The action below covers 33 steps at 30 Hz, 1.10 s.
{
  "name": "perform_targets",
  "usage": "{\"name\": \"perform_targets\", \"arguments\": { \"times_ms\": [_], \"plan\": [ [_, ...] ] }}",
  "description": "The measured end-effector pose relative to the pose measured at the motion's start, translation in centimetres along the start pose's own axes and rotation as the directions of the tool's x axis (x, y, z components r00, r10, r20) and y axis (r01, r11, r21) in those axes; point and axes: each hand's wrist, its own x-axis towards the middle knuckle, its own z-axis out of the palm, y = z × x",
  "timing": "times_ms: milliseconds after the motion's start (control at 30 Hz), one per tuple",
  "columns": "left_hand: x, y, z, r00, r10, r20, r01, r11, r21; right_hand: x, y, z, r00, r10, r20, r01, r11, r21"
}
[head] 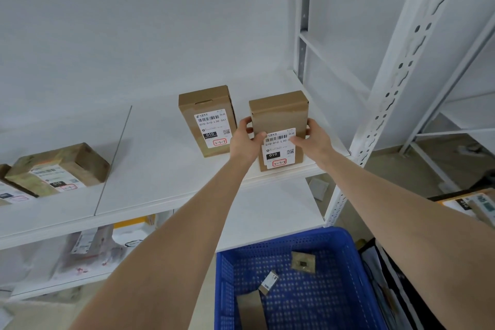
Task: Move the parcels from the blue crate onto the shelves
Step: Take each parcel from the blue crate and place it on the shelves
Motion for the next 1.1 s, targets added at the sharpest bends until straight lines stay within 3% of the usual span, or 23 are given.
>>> {"name": "perform_targets", "arguments": {
  "times_ms": [233,400,600,700,800,867,967,1100],
  "plan": [
    [-0.8,-0.2,0.1,1.0,-0.004,0.005,0.004,1.0,-0.028,-0.3,0.7,0.1,1.0,-0.004,-0.021,0.004,1.0,0.018],
    [-0.7,0.3,0.0,0.999,0.03,0.015,-0.031,0.998,0.053,-0.2,0.3,0.0,1.0,-0.013,-0.022,0.013,1.0,-0.005],
    [-1.3,1.8,-0.4,0.972,0.221,-0.08,-0.208,0.968,0.144,-0.4,-0.2,-0.4,1.0,-0.009,-0.007,0.009,0.999,-0.054],
    [-1.5,2.6,-0.8,0.909,0.411,-0.07,-0.358,0.856,0.373,-0.6,-0.5,-0.8,0.999,-0.034,-0.025,0.031,0.991,-0.127],
    [-1.3,3.4,-1.1,0.805,0.593,0.027,-0.491,0.638,0.593,-0.8,-0.8,-1.2,0.994,-0.077,-0.076,0.061,0.978,-0.198],
    [-1.1,4.0,-1.1,0.762,0.636,0.12,-0.535,0.515,0.669,-1.1,-0.8,-1.2,0.988,-0.11,-0.109,0.082,0.968,-0.237],
    [-1.0,4.3,-0.5,0.737,0.65,0.184,-0.556,0.428,0.713,-1.9,-0.7,-0.9,0.962,-0.199,-0.188,0.135,0.942,-0.307],
    [-1.1,4.2,0.1,0.728,0.669,0.152,-0.531,0.409,0.742,-2.9,-0.1,-0.1,0.879,-0.41,-0.244,0.278,0.856,-0.436]
  ]
}}
